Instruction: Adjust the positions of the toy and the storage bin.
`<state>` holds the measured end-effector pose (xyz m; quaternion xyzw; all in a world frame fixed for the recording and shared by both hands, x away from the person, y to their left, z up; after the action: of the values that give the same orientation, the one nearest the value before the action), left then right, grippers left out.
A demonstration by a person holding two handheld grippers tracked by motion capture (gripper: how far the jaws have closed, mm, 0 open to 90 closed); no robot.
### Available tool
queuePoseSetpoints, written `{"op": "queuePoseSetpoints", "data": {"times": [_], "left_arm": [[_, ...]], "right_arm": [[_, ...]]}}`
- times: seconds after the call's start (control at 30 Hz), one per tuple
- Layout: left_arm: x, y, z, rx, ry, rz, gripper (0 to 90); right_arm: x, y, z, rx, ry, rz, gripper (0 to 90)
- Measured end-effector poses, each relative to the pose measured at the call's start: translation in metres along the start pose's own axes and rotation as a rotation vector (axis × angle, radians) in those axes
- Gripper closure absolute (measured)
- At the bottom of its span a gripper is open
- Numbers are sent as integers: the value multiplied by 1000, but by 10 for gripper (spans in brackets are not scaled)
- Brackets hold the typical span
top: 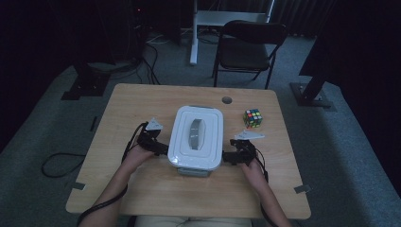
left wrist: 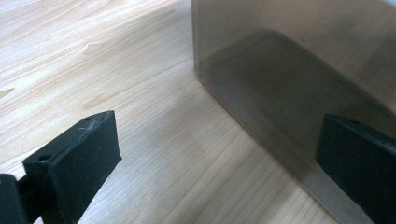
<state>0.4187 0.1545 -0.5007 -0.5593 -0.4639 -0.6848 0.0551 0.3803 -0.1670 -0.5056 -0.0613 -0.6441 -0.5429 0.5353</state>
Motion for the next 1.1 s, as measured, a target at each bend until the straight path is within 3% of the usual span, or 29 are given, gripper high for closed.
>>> {"op": "queuePoseSetpoints", "data": {"times": [0.43,0.47,0.63,0.97,1.1], "left_arm": [[0,-4,-10,-23,8,10,13],[1,-6,-12,-40,17,19,14],[6,-9,-17,-68,39,32,19],[16,-25,-27,-81,46,36,20],[21,-31,-34,-99,57,31,20]], "right_arm": [[15,-26,23,4,30,-22,205],[16,-28,25,5,33,-21,205],[19,-32,33,13,16,-22,205],[24,-38,46,28,59,-30,205],[28,-41,50,37,44,-28,205]]}}
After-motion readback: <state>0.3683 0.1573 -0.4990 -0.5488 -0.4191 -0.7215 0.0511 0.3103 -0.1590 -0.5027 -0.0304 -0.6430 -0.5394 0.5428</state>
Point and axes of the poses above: each handheld gripper's, and its own axes: x roughly backward along the jaws, y roughly out of its top, z roughly to its left, the point moved 3 cm from there along -x, roughly forward along the jaws, and after that the axes turned 14 degrees about z, right-handed, at the moved point
